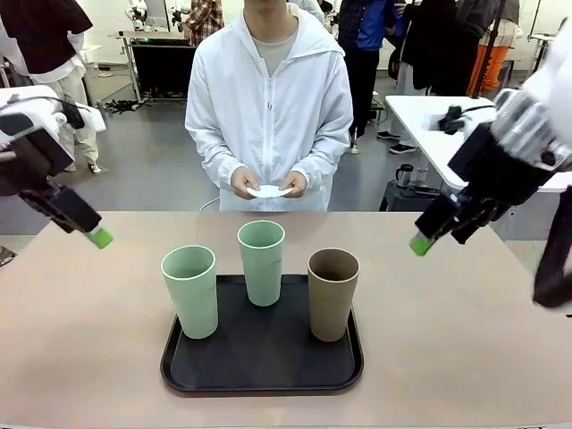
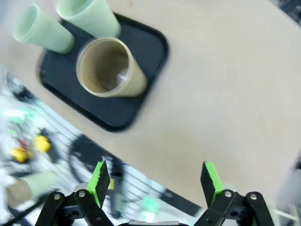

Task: Place coasters on the table and set cups on them.
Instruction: Pick up one Reusable plastic cup and place it on a coaster set by the human.

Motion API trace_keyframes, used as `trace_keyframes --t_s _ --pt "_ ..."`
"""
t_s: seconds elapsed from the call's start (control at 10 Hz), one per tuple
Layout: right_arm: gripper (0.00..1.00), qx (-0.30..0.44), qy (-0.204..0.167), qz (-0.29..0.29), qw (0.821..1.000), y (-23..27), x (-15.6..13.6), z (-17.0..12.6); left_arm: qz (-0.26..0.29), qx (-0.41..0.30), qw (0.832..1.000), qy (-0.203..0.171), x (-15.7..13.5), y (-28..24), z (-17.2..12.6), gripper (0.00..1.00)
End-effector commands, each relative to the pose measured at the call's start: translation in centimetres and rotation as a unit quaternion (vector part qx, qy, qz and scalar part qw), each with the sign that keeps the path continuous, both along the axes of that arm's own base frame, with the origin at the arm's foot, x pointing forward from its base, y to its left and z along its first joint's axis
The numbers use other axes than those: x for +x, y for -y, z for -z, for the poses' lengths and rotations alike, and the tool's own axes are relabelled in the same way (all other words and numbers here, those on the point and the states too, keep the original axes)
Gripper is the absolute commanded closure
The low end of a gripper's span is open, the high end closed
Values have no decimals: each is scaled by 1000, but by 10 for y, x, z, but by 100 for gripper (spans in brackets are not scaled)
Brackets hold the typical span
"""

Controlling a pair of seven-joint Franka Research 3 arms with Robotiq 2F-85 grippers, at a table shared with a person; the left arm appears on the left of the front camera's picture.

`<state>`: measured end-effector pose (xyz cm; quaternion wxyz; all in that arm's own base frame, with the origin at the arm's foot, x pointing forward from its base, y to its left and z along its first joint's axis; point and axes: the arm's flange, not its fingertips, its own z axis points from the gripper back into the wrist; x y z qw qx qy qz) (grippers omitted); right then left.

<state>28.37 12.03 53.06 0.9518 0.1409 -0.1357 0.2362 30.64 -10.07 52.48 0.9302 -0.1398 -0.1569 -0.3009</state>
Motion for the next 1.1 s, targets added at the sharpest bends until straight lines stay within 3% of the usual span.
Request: trace_keyframes --t_s 0.0,0.2,0.3,0.5,0.6,1.0 --pt "0 250 -47 46 966 44 11 17 34 -236 969 -59 18 -21 -1 0" --pt "0 395 -86 85 911 95 5 34 12 -383 916 -120 35 -62 11 0" --pt "0 427 -108 98 893 121 3 46 -10 -404 901 -160 42 -87 25 0" --pt "0 445 -114 92 884 148 -12 57 -50 -412 882 -223 51 -143 51 0" --pt "0 448 -114 98 882 165 -23 66 -74 -417 875 -236 50 -169 65 0" --pt "0 450 -139 147 870 208 -33 102 -143 -431 859 -238 36 -225 78 0"
